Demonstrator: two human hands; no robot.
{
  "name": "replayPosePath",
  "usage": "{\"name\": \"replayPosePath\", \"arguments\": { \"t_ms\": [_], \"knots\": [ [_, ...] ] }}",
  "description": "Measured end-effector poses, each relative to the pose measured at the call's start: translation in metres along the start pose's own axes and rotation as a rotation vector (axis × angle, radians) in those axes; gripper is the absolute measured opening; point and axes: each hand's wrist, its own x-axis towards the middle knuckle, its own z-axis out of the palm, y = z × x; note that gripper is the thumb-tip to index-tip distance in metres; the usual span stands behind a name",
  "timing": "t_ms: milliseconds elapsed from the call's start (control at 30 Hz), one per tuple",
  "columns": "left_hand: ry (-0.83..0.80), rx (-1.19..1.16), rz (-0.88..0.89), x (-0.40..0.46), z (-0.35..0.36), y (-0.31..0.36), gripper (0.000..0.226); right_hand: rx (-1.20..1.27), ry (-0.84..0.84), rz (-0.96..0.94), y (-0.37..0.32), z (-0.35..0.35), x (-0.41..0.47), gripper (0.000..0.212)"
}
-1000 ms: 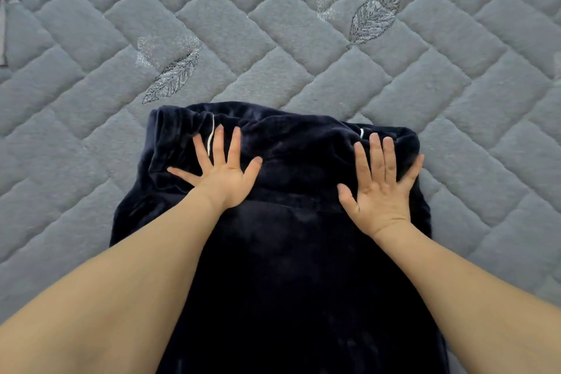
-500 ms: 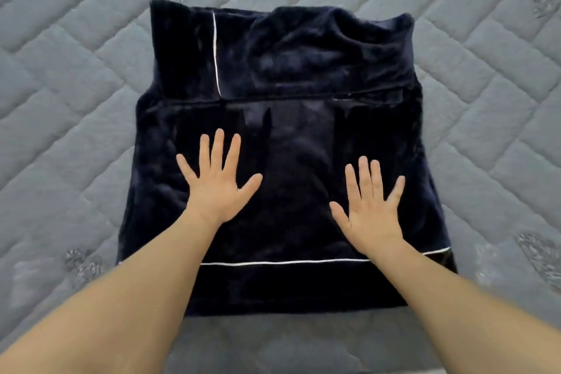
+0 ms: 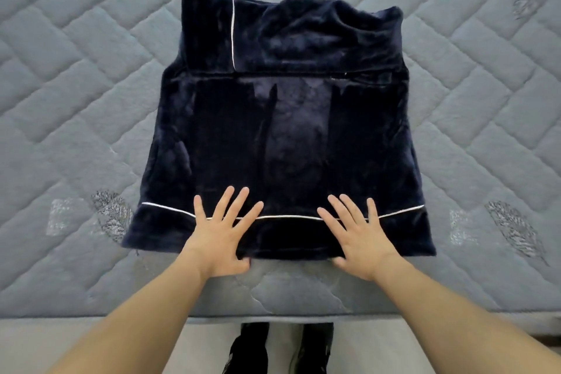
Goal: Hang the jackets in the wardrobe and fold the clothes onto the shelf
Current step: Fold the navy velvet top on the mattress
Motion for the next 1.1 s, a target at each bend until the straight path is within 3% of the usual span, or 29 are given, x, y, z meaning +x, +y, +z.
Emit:
{"name": "replayPosePath", "arguments": {
  "t_ms": [167,300,367,500,633,733,900,1100],
  "knots": [
    [-0.12,0.113,-0.105,-0.002,-0.041,0.001,0.099,-0.06,0.039,0.172,0.035,-0.043,-0.013,0.049],
    [-0.114,-0.087,-0.42,0.006,-0.097,-0.012,0.033,-0.01,-0.055,0.31,0.067,-0.077,-0.017,0.028],
    [-0.149,-0.183,-0.562,0.009,-0.123,-0.023,0.022,-0.007,-0.117,0.362,0.075,-0.097,-0.012,0.029],
    [-0.128,-0.161,-0.652,0.027,-0.165,-0.064,0.023,-0.02,-0.256,0.485,0.097,-0.134,0.016,0.029],
    [0.048,-0.064,-0.639,0.076,-0.202,-0.118,0.017,-0.033,-0.267,0.62,0.128,-0.169,0.06,0.028],
    [0.159,0.076,-0.59,0.119,-0.231,-0.146,0.016,-0.052,-0.15,0.683,0.151,-0.207,0.099,0.025],
    [0.2,0.25,-0.594,0.185,-0.268,-0.185,0.029,-0.032,0.081,0.726,0.192,-0.263,0.154,0.021],
    [0.229,0.337,-0.634,0.236,-0.306,-0.225,0.038,-0.106,0.141,0.818,0.239,-0.312,0.203,0.031]
  ]
}}
